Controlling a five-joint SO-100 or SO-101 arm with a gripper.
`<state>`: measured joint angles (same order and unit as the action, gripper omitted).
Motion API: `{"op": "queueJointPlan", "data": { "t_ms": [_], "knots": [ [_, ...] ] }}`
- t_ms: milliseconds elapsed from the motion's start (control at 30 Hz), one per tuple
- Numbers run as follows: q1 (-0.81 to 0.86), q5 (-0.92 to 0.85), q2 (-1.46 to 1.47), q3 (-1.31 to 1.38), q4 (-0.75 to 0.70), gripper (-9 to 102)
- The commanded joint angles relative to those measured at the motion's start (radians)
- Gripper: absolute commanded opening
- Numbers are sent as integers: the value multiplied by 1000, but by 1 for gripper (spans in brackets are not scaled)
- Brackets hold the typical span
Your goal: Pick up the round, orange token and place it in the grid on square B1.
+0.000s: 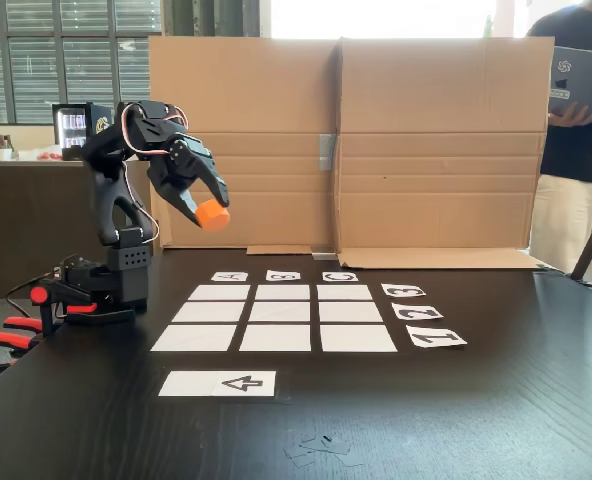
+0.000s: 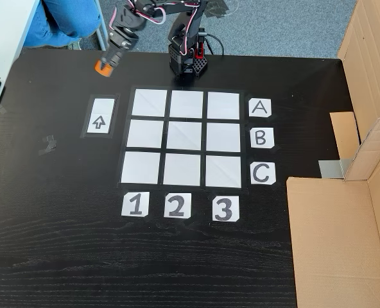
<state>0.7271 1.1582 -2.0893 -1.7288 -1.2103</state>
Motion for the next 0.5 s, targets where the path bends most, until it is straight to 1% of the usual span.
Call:
{"op": "queueJointPlan", "data": {
  "t_ms": [0,200,400,467],
  "knots": [
    [-66,-2,-34,-15,17,-1],
    [-161,-2,-54,-89,72,-1],
    [-206,43,2,-98,60,-1],
    [-224,69,28,-89,26,-1]
  ]
}}
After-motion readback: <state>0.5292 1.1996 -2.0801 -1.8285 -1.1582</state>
